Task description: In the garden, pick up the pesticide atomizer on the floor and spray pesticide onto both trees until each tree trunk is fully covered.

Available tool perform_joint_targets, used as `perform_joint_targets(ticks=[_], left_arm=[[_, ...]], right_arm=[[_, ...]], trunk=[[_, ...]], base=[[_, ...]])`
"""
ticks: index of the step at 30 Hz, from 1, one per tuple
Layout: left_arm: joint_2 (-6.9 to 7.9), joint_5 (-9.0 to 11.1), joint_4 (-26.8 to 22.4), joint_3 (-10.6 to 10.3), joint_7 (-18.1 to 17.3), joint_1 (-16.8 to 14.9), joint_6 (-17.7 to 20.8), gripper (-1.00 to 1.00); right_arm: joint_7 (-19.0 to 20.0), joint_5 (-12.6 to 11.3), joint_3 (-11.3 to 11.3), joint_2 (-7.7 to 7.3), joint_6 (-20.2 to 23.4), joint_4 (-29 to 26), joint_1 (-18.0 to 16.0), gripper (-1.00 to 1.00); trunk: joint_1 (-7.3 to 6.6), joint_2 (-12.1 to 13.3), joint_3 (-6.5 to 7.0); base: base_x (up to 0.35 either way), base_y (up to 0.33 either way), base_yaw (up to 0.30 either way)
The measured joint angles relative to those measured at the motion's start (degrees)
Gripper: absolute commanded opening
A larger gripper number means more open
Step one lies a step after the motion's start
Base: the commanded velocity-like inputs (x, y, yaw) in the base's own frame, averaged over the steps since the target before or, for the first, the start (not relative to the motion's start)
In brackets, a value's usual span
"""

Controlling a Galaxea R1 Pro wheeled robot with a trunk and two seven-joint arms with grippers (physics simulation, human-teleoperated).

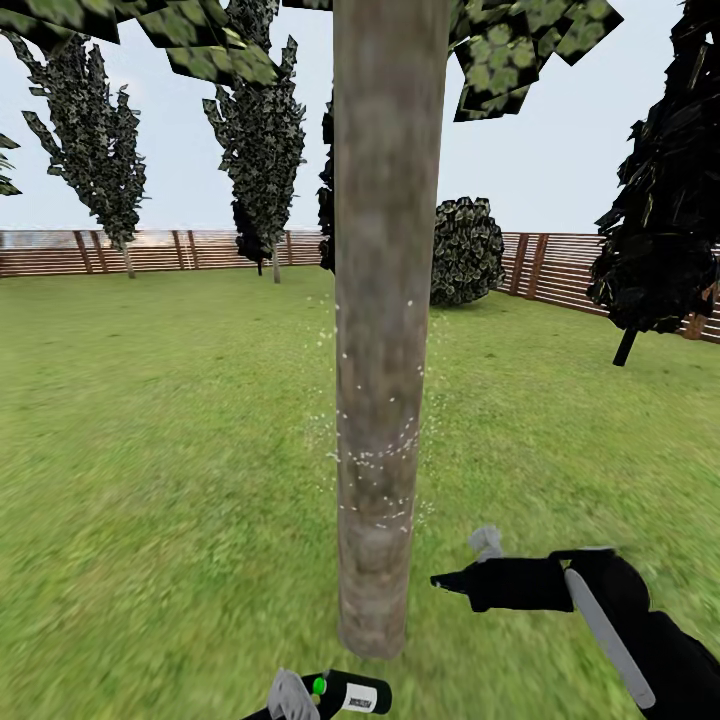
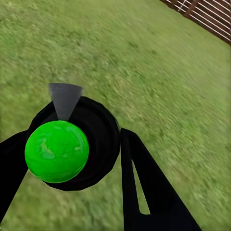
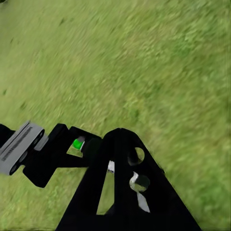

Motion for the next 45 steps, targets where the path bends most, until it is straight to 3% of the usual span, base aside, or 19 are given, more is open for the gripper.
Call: perform_joint_targets(ticks=[4,7,12,17,28,35,45], left_arm=[[-0.07,-1.91,0.11,-0.01,0.0,0.0,-0.01,-1.0],[-0.05,-3.06,0.17,-0.01,0.0,0.0,-0.02,-1.0],[-0.09,-3.44,0.33,-0.01,0.07,0.0,-0.02,-1.0],[-0.1,-3.54,0.31,-0.01,0.08,0.0,-0.02,-1.0],[-0.24,-3.64,0.21,-0.01,0.08,0.0,-0.02,-1.0],[-0.27,-3.65,0.19,-0.05,0.09,0.04,-0.02,-1.0],[-0.27,-3.69,0.13,-0.1,0.09,0.01,-0.02,-1.0]], right_arm=[[0.03,-0.05,1.37,0.12,0.0,-0.02,-0.01,-1.0],[0.71,-0.11,3.74,0.2,0.0,-0.03,0.0,-1.0],[1.14,-0.04,6.64,1.81,0.01,-0.03,0.0,-1.0],[1.19,0.0,8.3,2.21,0.01,0.03,0.0,-1.0],[1.25,0.02,10.77,3.21,0.01,0.2,0.01,-1.0],[1.21,0.17,12.09,5.27,0.01,1.0,0.09,-1.0],[1.15,0.29,13.07,5.61,0.0,1.82,0.09,-1.0]], trunk=[[0.0,0.0,0.0],[0.0,0.0,0.0],[0.0,0.0,0.0],[0.0,0.0,0.0],[0.0,0.0,0.0],[0.0,0.0,0.0],[0.0,0.0,0.0]], base=[[0.0,0.0,0.0],[0.0,0.0,0.0],[0.0,0.0,0.0],[0.0,0.0,0.0],[0.0,0.0,0.0],[0.0,0.0,0.0],[0.0,0.0,0.0]])
